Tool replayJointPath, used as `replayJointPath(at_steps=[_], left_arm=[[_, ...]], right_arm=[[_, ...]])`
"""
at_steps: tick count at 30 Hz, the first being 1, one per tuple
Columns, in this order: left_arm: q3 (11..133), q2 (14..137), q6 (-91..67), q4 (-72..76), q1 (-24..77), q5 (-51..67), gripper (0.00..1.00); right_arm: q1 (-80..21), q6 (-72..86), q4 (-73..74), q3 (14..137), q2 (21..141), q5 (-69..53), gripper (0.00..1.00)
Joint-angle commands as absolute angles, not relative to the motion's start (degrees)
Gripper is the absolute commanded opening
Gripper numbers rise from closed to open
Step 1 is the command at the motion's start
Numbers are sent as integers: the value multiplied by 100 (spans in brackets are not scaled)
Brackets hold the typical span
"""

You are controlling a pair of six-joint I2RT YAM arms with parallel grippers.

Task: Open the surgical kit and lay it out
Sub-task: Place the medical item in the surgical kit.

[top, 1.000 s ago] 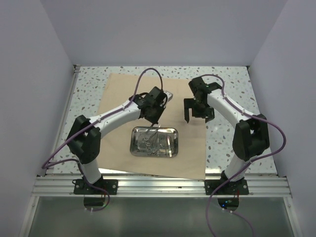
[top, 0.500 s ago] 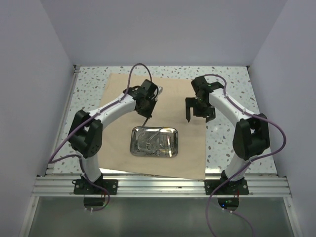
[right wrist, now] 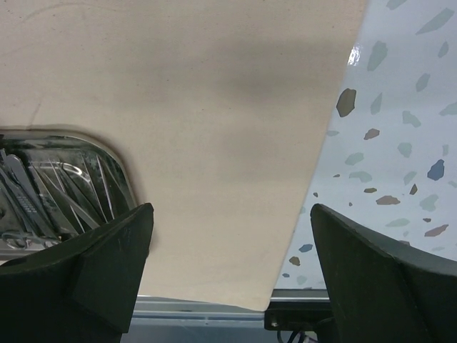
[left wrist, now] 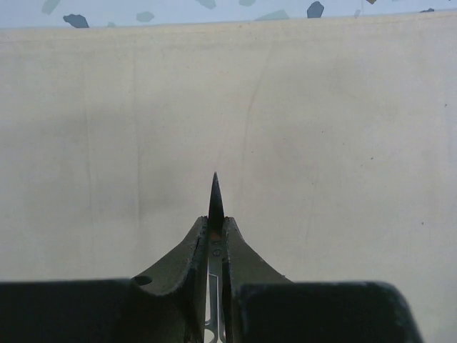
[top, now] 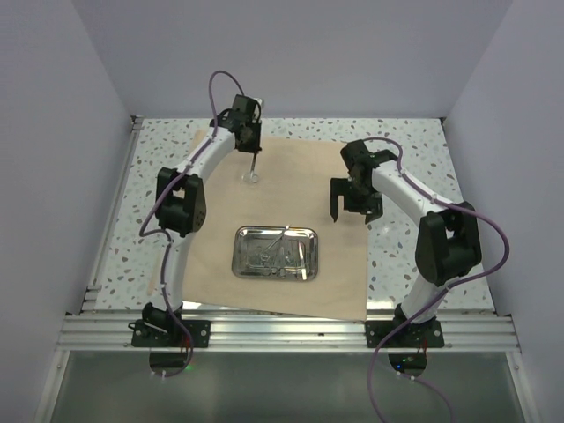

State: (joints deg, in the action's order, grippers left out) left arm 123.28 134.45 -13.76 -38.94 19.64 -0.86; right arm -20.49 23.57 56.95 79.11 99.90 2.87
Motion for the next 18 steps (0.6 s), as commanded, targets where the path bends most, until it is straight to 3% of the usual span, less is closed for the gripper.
replayJointPath(at_steps=[1, 10, 12, 13, 16, 18], left_arm=[[12858, 13780, -1836, -3640, 1986, 544, 0], [12990, 14203, -2426, -2805, 2118, 1292, 2], [12938, 14203, -2408, -2725, 2153, 1310, 23], [12929, 14177, -2391, -2759, 2162, 1283, 46], [12754, 13897, -2215, -2838, 2171, 1196, 64], [12361, 13572, -2013, -2892, 2206, 1011, 64]], right_arm=[[-2030, 2487, 5660, 7884, 9888, 316, 96], [-2030, 2566, 5669, 7752, 9905, 387, 96], [-2021, 2549, 5687, 7778, 9940, 387, 96], [-2030, 2549, 5695, 7813, 9940, 395, 96], [-2022, 2531, 5722, 7866, 9941, 369, 96], [-2021, 2514, 5713, 7866, 9923, 352, 96]])
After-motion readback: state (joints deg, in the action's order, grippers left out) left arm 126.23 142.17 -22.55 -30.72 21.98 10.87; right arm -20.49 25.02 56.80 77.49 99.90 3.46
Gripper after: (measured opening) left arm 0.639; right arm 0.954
